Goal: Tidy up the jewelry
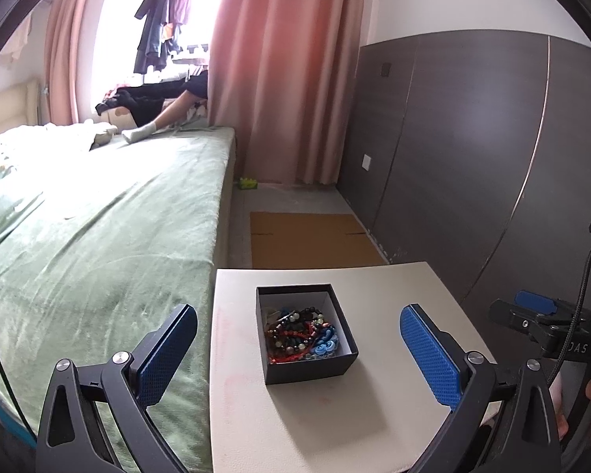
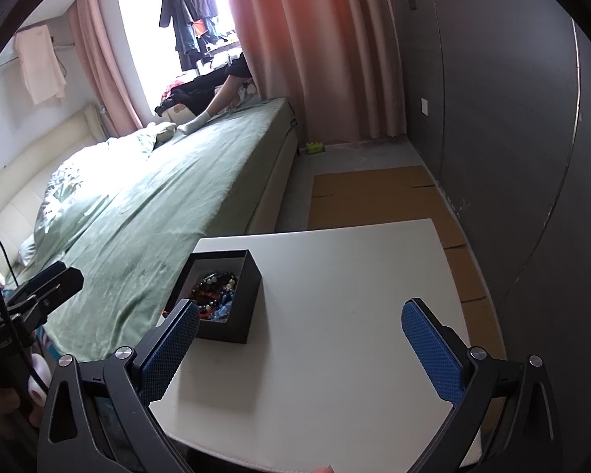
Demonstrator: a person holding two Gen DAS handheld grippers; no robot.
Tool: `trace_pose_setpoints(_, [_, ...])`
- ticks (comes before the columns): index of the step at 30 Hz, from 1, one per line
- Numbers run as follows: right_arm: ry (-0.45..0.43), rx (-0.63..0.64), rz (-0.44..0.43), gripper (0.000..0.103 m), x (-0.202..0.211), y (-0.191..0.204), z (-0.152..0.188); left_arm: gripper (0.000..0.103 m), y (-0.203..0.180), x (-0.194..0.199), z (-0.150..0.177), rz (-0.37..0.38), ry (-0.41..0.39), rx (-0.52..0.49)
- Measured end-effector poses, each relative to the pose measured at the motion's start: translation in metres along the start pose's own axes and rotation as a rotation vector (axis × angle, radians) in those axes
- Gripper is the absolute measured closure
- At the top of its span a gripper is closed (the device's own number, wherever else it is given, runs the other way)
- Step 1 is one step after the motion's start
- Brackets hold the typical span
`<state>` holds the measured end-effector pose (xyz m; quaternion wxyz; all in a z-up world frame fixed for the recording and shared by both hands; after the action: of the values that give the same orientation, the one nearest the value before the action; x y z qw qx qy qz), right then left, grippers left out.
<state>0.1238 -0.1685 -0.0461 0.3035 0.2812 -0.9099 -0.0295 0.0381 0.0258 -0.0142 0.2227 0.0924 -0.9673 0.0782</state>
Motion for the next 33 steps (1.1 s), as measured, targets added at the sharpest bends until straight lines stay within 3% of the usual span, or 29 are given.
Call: trace_pose_setpoints(33, [0.000, -0.005, 0.010, 0.000, -0.0039, -0.0085, -0.0036, 0.000, 0.0000, -0.0040, 0.0002, -0.015, 0.014, -0.003])
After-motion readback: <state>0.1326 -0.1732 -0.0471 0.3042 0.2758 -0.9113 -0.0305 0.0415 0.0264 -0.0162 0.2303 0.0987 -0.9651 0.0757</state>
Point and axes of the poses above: each gripper's, at about its wrist camera, not at the fingertips, and x roughly against the way its jaws point, y to its left, z to its underside, the point moved 7 cm from there along -x, roughly the way its jaws point, and after that the axes turned 7 degrees about -y, right-handed, at the moved point
